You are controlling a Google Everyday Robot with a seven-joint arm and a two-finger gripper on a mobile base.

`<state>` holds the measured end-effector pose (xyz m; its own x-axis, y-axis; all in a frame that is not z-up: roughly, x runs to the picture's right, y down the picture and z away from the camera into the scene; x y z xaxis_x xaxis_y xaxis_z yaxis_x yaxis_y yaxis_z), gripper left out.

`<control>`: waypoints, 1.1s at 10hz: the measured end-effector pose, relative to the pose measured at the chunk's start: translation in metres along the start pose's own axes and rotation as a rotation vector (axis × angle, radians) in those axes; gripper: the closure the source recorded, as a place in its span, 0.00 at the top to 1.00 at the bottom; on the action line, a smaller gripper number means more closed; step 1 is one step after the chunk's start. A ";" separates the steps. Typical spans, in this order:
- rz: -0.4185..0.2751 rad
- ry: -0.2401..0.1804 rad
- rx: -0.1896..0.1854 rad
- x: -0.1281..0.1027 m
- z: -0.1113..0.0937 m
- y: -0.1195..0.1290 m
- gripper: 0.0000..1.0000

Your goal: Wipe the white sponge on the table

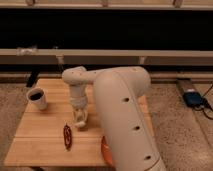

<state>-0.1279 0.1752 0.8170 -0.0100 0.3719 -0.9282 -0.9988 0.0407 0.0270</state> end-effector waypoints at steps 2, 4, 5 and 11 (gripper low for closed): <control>0.065 -0.002 0.011 0.000 0.001 -0.027 0.00; 0.083 -0.002 0.021 -0.005 0.002 -0.036 0.00; 0.088 -0.005 0.027 -0.010 0.001 -0.038 0.00; 0.059 -0.057 0.046 -0.058 -0.009 -0.044 0.00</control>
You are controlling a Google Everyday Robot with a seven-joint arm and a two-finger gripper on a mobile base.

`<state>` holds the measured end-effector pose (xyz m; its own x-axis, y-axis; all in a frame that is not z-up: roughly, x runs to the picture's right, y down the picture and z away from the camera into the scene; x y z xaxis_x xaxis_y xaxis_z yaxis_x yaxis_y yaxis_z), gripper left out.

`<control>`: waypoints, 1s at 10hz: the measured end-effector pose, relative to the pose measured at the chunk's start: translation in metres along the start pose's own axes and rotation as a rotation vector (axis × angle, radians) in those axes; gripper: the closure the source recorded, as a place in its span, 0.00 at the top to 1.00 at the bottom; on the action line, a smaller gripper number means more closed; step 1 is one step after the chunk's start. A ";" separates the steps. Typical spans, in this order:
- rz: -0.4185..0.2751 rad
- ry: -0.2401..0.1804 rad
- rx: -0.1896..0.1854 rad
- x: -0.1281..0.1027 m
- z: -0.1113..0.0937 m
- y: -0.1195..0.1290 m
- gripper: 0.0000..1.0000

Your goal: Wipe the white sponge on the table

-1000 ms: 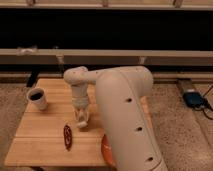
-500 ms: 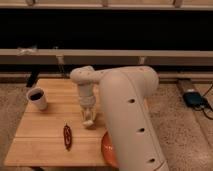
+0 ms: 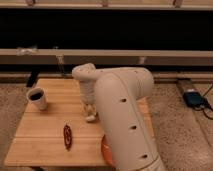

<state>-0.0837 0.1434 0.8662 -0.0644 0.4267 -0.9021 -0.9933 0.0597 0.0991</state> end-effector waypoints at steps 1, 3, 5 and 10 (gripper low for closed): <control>-0.010 -0.022 0.005 -0.013 -0.006 0.002 0.00; -0.037 -0.077 0.010 -0.040 -0.021 0.013 0.00; -0.071 -0.120 0.007 -0.061 -0.033 0.029 0.00; -0.232 -0.139 0.015 -0.105 -0.043 0.083 0.00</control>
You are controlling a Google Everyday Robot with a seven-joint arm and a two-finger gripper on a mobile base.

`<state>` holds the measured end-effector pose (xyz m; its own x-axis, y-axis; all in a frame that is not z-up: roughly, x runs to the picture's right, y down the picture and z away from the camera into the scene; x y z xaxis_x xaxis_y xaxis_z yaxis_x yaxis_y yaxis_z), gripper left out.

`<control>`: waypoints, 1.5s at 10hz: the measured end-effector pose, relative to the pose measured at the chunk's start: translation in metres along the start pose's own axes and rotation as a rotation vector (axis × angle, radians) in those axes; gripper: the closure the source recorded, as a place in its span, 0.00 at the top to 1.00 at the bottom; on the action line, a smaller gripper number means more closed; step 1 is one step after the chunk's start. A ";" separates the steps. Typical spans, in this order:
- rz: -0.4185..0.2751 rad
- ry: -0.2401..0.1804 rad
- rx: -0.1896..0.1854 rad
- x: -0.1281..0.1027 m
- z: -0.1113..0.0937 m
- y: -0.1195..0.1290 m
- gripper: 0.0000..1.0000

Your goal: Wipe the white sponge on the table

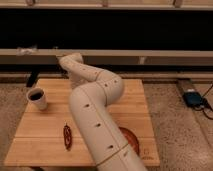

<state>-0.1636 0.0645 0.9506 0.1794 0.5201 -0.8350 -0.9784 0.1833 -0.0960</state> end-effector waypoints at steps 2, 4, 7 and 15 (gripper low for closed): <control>-0.014 -0.003 0.000 -0.004 -0.001 0.005 0.00; -0.012 -0.003 -0.001 -0.004 0.000 0.004 0.00; -0.074 -0.029 -0.004 -0.010 -0.010 0.023 0.00; -0.327 -0.013 -0.027 0.004 -0.033 0.116 0.00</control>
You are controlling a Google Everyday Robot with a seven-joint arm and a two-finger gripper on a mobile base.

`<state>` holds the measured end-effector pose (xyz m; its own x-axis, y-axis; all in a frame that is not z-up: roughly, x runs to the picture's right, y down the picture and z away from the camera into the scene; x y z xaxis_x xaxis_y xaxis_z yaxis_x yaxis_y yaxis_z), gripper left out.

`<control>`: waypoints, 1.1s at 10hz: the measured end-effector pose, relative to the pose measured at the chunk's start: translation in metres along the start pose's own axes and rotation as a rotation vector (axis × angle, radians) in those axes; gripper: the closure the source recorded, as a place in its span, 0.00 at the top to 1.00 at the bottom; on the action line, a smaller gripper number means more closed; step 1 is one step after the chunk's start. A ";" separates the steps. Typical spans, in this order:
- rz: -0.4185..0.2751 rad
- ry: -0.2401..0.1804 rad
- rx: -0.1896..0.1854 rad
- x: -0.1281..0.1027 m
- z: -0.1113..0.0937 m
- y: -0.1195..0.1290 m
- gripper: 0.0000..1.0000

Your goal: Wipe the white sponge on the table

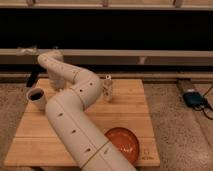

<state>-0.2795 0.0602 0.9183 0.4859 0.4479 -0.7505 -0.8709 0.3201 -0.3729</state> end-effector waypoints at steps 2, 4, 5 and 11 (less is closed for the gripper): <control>-0.046 0.027 -0.009 0.003 0.003 0.018 0.00; -0.074 0.054 -0.014 0.008 0.007 0.030 0.00; -0.077 0.074 -0.015 0.013 0.009 0.032 0.00; 0.006 0.156 -0.028 0.066 0.023 0.025 0.00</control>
<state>-0.2673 0.1168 0.8727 0.4653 0.3142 -0.8275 -0.8766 0.2930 -0.3817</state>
